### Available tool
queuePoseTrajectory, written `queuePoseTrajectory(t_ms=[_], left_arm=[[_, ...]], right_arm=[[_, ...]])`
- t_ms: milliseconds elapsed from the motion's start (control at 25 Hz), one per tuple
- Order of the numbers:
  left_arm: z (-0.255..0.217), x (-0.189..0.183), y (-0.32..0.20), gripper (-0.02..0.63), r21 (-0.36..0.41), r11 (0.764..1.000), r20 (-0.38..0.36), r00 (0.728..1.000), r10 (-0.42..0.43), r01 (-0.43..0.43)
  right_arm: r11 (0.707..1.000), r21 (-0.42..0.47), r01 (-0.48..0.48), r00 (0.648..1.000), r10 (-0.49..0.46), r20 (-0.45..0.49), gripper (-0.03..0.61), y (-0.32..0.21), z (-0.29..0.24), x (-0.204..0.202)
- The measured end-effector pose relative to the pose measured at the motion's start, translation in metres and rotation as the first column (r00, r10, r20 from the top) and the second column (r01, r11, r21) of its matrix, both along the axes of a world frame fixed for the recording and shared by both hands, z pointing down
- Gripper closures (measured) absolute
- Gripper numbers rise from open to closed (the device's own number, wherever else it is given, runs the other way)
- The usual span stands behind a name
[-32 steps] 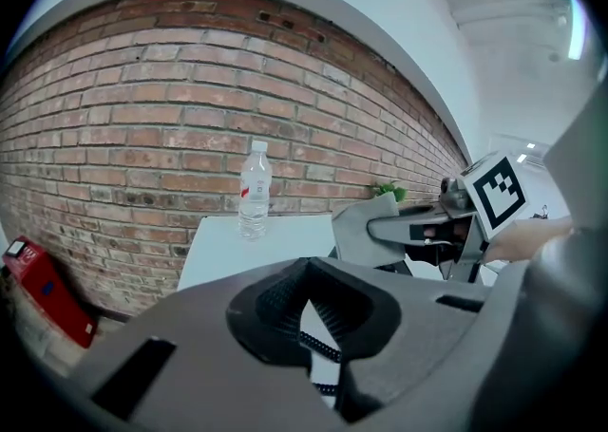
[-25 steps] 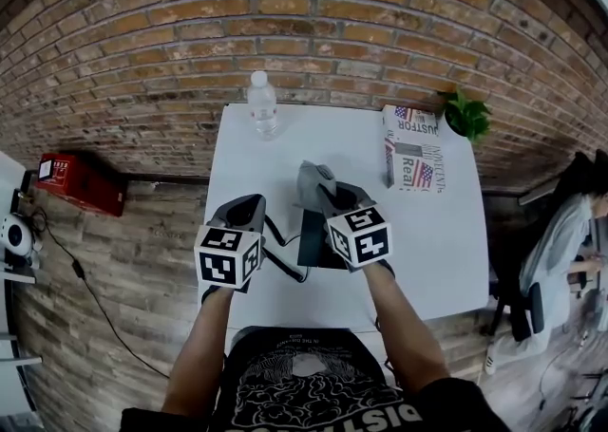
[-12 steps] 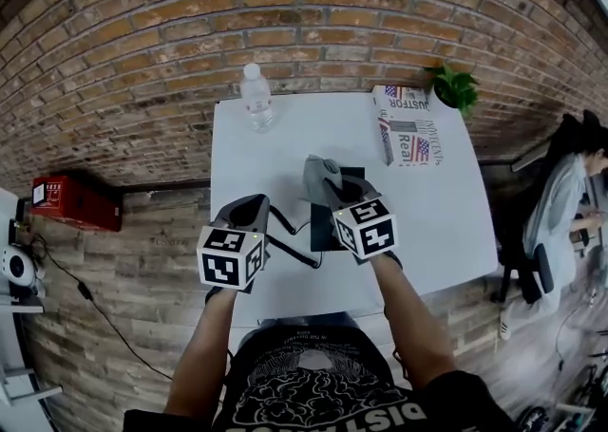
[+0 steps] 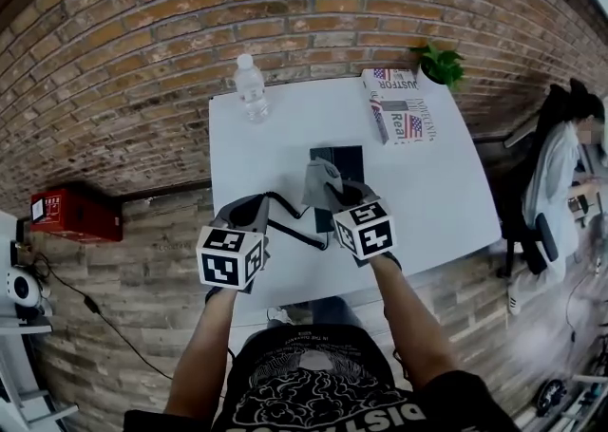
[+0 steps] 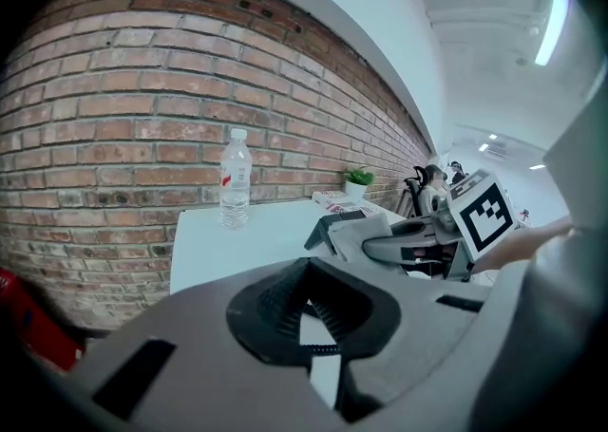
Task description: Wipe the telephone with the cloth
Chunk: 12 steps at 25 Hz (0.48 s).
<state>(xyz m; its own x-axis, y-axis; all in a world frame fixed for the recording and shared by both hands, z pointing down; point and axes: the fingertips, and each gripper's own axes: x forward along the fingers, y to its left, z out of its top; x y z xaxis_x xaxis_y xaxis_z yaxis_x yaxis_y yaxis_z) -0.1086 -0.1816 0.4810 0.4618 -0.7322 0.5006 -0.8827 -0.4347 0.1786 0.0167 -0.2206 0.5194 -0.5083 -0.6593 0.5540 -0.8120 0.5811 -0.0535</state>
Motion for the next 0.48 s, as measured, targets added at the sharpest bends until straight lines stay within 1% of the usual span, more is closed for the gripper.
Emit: queuePoseTrajectory(t_ms=[480], left_arm=[[0.01, 0.003, 0.026, 0.609, -0.009, 0.997, 0.002, 0.997, 0.08, -0.08]], right_arm=[[0.996, -0.049, -0.07, 0.998, 0.07, -0.009, 0.568, 0.046, 0.028, 0.009]])
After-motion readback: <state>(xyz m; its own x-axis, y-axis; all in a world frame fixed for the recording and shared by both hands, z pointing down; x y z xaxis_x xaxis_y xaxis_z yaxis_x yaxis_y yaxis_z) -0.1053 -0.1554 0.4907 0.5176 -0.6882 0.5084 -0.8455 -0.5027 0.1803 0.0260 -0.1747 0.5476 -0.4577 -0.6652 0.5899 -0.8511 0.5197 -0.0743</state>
